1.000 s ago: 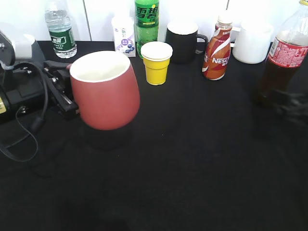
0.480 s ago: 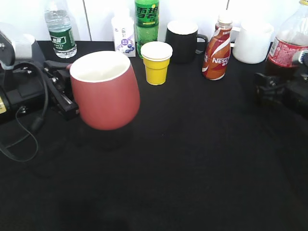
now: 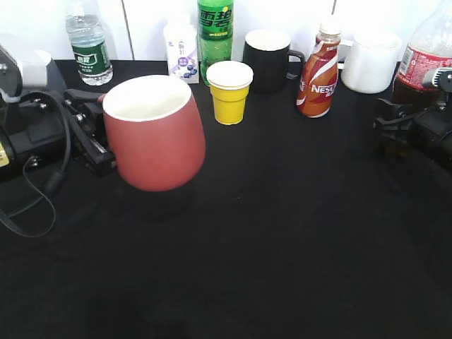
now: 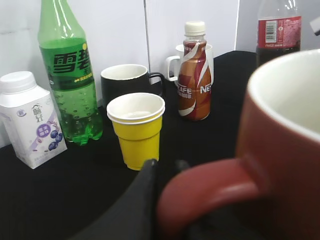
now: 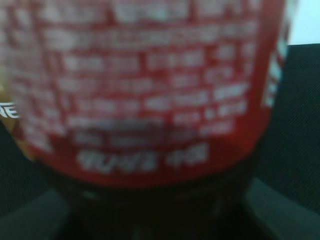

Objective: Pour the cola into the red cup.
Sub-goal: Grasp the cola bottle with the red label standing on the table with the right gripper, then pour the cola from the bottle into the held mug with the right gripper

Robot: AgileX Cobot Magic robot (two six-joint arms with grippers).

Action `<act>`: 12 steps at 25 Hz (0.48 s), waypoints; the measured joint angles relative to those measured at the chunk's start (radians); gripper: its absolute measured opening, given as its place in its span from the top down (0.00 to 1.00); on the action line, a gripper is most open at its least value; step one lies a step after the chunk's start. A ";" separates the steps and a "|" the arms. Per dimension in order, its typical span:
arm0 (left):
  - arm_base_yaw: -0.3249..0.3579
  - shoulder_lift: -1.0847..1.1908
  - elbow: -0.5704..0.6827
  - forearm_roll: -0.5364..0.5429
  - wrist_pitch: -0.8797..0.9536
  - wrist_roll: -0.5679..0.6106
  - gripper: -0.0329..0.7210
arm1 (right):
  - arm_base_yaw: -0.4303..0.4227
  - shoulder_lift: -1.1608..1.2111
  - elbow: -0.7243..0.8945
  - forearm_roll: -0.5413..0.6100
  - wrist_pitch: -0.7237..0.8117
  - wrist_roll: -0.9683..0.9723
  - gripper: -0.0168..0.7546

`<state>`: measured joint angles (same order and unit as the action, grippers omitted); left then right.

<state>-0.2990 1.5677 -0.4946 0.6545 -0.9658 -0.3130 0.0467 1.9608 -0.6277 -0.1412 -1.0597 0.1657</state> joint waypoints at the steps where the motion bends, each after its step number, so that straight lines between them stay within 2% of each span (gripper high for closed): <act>1: 0.000 0.000 0.000 0.000 0.000 0.000 0.87 | 0.000 0.000 0.000 0.000 -0.001 0.000 0.44; 7: -0.005 0.000 0.000 0.054 0.006 0.000 0.87 | 0.000 0.001 0.009 -0.006 -0.028 0.000 0.44; 10: -0.086 0.000 -0.028 0.070 0.058 -0.001 0.87 | 0.000 -0.057 0.063 -0.069 -0.073 -0.014 0.46; 12: -0.148 0.024 -0.077 0.065 0.085 -0.001 0.87 | 0.000 -0.126 0.082 -0.154 -0.080 -0.052 0.47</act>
<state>-0.4473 1.5917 -0.5718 0.7191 -0.8810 -0.3138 0.0467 1.8346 -0.5457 -0.2953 -1.1400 0.1140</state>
